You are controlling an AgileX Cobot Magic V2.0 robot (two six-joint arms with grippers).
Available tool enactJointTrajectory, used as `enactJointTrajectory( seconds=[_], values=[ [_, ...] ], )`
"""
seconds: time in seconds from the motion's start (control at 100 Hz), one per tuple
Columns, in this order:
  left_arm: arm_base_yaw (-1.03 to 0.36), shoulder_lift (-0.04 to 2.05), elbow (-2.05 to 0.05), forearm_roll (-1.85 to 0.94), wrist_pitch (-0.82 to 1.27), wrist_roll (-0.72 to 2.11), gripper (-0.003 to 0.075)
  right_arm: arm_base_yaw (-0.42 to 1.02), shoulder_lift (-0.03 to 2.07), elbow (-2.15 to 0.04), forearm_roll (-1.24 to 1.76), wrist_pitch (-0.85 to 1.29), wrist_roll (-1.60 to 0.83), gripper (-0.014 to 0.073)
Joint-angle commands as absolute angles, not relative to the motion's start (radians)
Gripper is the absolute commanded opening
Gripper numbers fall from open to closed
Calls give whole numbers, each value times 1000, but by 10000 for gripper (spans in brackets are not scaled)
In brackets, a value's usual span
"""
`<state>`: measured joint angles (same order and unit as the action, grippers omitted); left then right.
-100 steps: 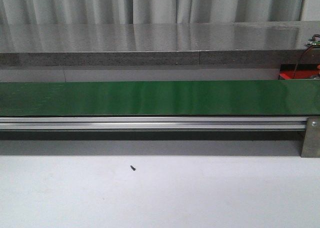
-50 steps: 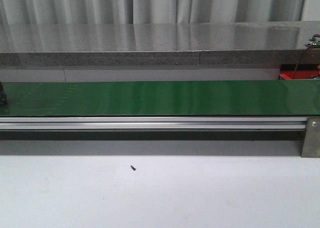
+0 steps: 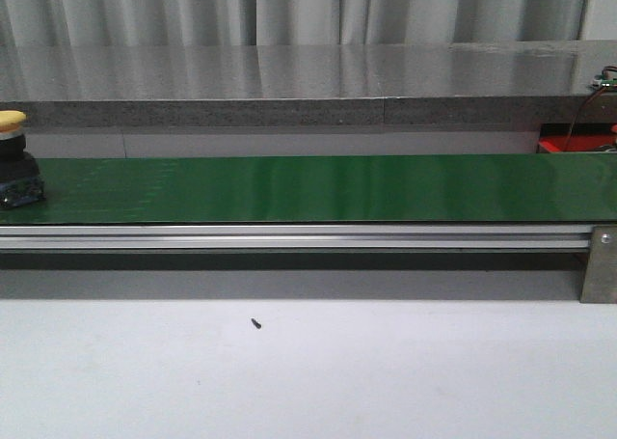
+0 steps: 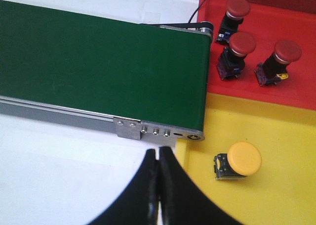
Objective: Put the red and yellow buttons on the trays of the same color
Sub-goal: 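Set the yellow button on the belt start and open the left gripper, then lower the left gripper onto a red button and close it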
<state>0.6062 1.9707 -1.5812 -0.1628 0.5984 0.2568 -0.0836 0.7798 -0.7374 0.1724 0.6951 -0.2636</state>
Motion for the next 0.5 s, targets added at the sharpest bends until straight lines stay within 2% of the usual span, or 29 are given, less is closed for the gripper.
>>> enactJointTrajectory(
  seconds=[0.0,0.49],
  values=[
    [606,1953,-1647,-158,575,246,488,-84,775,-764,173,639,-268,-69],
    [606,2065,-1697,-83,600,208,487,-84,775,-764,173,639,-268,-69]
  ],
)
